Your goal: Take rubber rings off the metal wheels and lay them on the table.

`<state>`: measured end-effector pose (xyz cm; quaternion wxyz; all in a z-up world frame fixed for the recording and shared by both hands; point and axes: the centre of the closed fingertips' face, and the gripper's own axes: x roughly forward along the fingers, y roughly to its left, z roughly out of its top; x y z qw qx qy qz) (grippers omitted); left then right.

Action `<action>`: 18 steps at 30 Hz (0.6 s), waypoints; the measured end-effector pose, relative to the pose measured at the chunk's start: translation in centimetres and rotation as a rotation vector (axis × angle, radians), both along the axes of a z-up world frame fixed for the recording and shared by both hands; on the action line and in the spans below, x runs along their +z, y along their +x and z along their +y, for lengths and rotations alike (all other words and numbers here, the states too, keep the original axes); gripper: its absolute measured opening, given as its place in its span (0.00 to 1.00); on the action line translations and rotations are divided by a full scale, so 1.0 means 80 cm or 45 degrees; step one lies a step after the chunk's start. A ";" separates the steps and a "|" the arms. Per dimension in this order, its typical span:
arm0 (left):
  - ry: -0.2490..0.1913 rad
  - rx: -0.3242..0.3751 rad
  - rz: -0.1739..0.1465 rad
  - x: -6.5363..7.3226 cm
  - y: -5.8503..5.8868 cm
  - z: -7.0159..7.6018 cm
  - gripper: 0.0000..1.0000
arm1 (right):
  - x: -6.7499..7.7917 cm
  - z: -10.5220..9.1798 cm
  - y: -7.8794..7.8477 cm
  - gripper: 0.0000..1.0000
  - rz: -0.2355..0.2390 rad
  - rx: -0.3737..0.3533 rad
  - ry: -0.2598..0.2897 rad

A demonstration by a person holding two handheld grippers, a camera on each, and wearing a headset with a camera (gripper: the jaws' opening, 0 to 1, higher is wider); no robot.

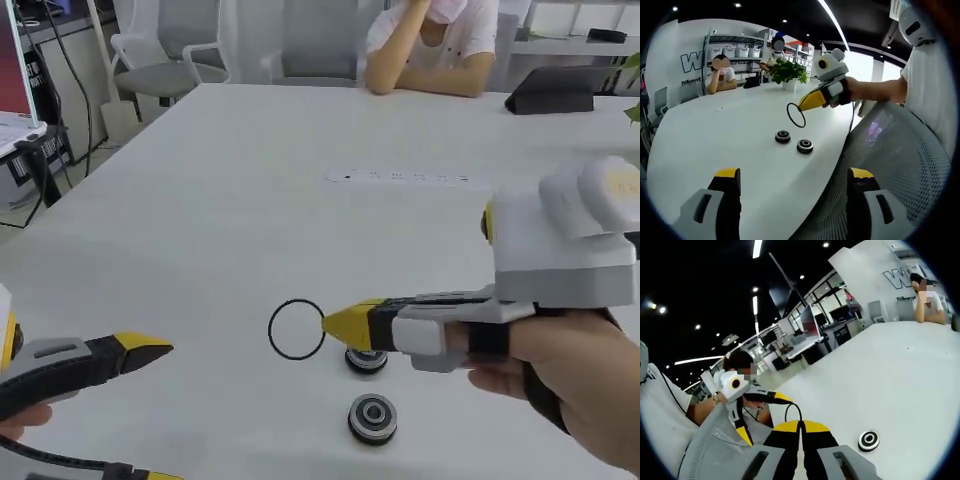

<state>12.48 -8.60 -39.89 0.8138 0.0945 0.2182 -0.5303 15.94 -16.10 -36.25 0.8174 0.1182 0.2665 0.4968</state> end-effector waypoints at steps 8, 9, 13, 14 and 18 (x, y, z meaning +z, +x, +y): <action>0.029 0.007 0.005 -0.006 0.000 0.003 0.86 | -0.030 0.014 -0.005 0.00 0.013 0.033 -0.064; 0.023 0.009 0.007 -0.005 0.001 0.003 0.86 | -0.036 0.013 -0.004 0.00 0.022 0.028 -0.079; 0.018 0.017 0.006 -0.005 0.002 0.004 0.86 | -0.048 0.013 -0.004 0.00 0.039 0.017 -0.090; 0.017 0.016 0.006 -0.005 0.001 0.004 0.86 | -0.052 0.014 -0.004 0.00 0.052 0.013 -0.088; 0.014 0.014 0.015 -0.005 0.001 0.003 0.85 | -0.073 0.013 -0.004 0.00 0.058 -0.007 -0.167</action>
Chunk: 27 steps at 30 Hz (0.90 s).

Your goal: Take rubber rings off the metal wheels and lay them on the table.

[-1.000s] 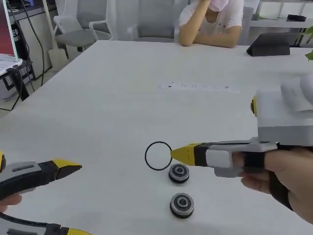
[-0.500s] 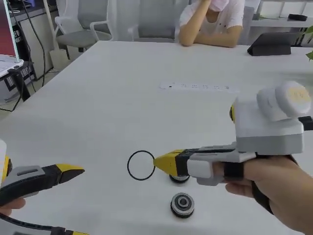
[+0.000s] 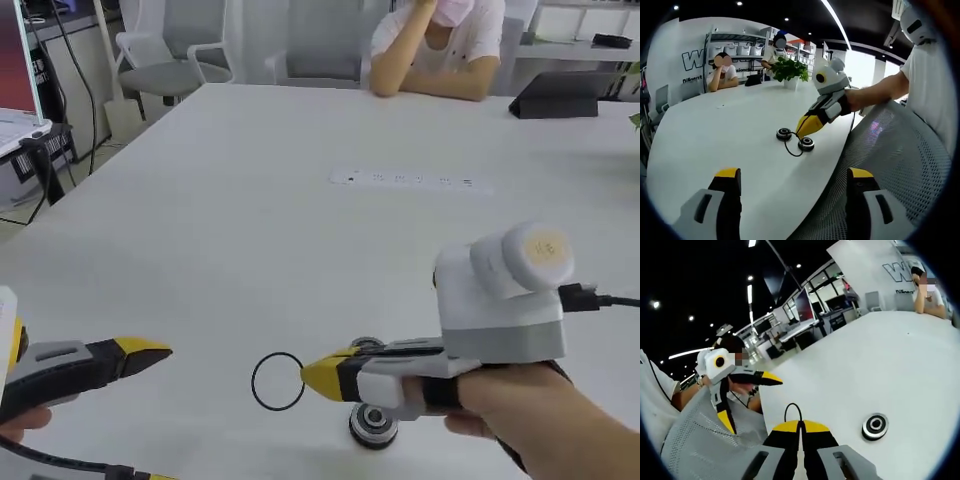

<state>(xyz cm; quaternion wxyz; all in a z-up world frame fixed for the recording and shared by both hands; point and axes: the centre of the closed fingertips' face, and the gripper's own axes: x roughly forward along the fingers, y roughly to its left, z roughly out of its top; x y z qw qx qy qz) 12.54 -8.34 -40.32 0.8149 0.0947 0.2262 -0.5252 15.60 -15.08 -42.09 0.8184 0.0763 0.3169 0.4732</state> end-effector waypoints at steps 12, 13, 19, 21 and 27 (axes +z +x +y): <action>-0.013 0.013 0.005 0.002 0.002 0.002 0.84 | -0.038 -0.006 0.003 0.00 -0.022 -0.035 -0.123; -0.017 0.012 0.010 0.001 0.001 0.002 0.84 | -0.041 -0.006 0.003 0.00 -0.024 -0.036 -0.133; -0.014 0.011 0.013 0.001 0.001 0.002 0.84 | -0.052 -0.005 -0.002 0.00 -0.059 0.004 -0.196; -0.017 0.012 0.013 0.001 0.001 0.002 0.84 | -0.056 -0.007 -0.001 0.00 -0.071 0.009 -0.224; -0.020 0.013 0.015 0.001 0.001 0.001 0.83 | -0.062 -0.010 -0.001 0.00 -0.057 0.010 -0.248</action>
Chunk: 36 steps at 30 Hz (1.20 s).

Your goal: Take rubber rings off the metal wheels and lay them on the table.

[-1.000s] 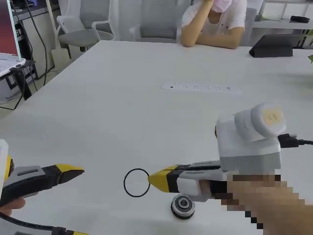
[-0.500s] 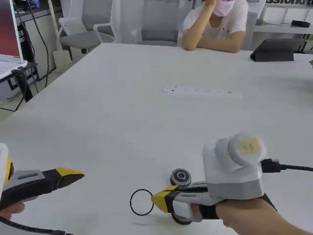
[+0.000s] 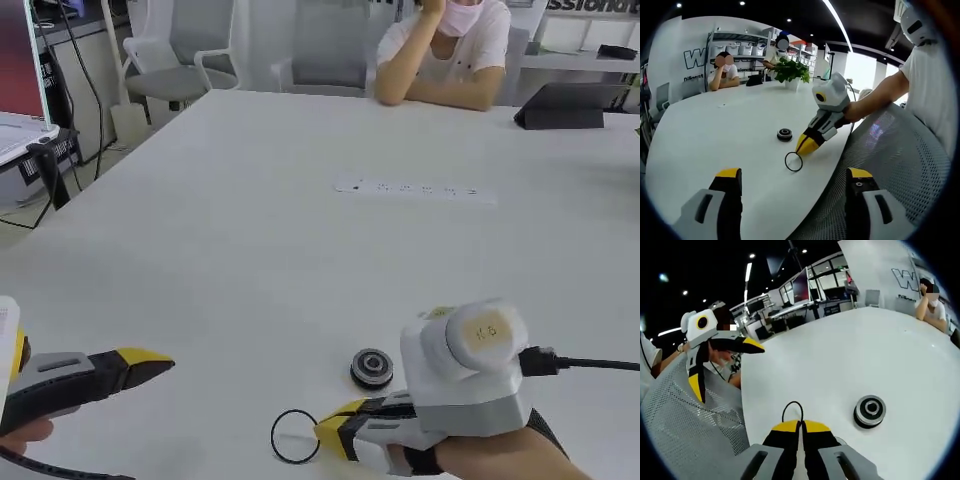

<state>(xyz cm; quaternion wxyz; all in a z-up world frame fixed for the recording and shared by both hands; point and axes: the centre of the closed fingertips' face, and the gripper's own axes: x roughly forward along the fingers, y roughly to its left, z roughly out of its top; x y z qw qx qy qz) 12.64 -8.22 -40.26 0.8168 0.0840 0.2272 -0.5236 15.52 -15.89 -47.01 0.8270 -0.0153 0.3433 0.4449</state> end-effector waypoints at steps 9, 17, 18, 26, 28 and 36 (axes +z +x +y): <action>0.003 -0.007 0.003 -0.001 -0.001 -0.001 0.83 | 0.003 -0.002 0.000 0.06 0.026 0.003 -0.013; 0.003 -0.001 0.000 0.000 -0.001 0.000 0.83 | 0.024 0.004 -0.002 0.10 -0.031 0.055 -0.026; 0.006 -0.001 -0.002 0.000 -0.001 0.000 0.83 | 0.027 0.003 -0.002 0.11 -0.029 0.055 -0.030; 0.006 0.015 0.000 0.000 0.001 0.003 0.82 | 0.057 0.002 -0.002 0.15 -0.130 0.105 -0.034; 0.008 0.016 0.005 -0.002 0.002 0.004 0.82 | 0.065 0.000 -0.002 0.15 -0.144 0.103 -0.021; 0.029 0.009 0.026 -0.008 0.000 0.006 0.82 | 0.099 -0.010 0.009 0.16 -0.205 0.056 0.057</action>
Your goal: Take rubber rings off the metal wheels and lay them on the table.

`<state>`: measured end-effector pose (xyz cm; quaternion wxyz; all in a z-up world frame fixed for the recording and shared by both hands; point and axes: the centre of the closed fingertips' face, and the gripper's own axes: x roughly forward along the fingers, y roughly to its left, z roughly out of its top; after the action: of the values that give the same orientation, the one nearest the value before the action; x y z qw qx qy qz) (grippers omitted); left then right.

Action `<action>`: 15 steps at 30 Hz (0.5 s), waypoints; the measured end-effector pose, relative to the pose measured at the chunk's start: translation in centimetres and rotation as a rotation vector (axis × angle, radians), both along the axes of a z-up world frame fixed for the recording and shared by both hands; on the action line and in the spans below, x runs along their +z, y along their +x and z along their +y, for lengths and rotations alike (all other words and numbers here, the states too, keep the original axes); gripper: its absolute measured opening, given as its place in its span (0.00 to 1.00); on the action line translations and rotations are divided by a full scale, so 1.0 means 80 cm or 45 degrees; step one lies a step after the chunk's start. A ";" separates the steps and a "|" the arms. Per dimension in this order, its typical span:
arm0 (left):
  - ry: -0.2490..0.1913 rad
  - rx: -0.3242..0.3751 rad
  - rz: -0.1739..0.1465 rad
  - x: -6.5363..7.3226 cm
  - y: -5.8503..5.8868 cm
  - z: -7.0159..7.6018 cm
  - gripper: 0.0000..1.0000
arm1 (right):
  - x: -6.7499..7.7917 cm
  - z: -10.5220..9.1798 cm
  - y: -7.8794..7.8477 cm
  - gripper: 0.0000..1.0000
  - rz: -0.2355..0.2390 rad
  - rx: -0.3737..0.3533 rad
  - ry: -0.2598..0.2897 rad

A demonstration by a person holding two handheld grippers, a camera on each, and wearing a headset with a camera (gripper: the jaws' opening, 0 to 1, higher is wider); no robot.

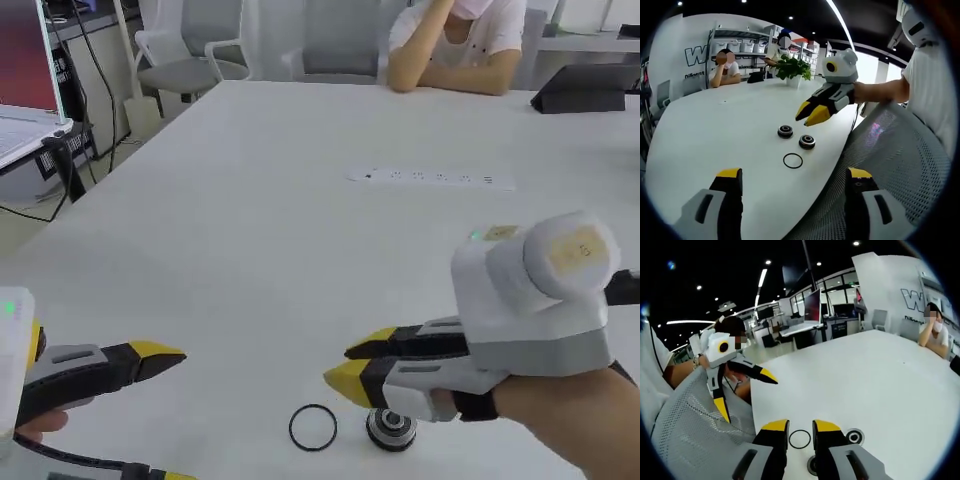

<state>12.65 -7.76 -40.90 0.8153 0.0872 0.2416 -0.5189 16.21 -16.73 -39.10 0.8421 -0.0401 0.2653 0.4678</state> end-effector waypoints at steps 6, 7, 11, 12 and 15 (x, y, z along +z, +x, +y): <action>-0.001 0.002 0.006 -0.001 0.000 0.000 0.82 | 0.027 -0.020 0.015 0.16 -0.039 -0.078 0.084; -0.004 0.003 0.009 -0.001 0.000 0.000 0.82 | 0.032 -0.025 0.017 0.16 -0.045 -0.098 0.108; -0.003 -0.005 0.009 -0.001 0.000 -0.001 0.82 | 0.037 -0.037 0.020 0.23 -0.059 -0.080 0.114; -0.010 -0.008 0.002 0.001 0.000 -0.001 0.82 | 0.039 -0.042 0.020 0.25 -0.071 -0.078 0.113; -0.027 -0.018 -0.008 0.006 0.000 -0.004 0.83 | 0.044 -0.054 0.022 0.25 -0.083 -0.085 0.133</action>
<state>12.65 -8.08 -40.45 0.8132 0.0818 0.2331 -0.5269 17.94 -21.03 -35.57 0.8665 -0.0024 0.2142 0.4509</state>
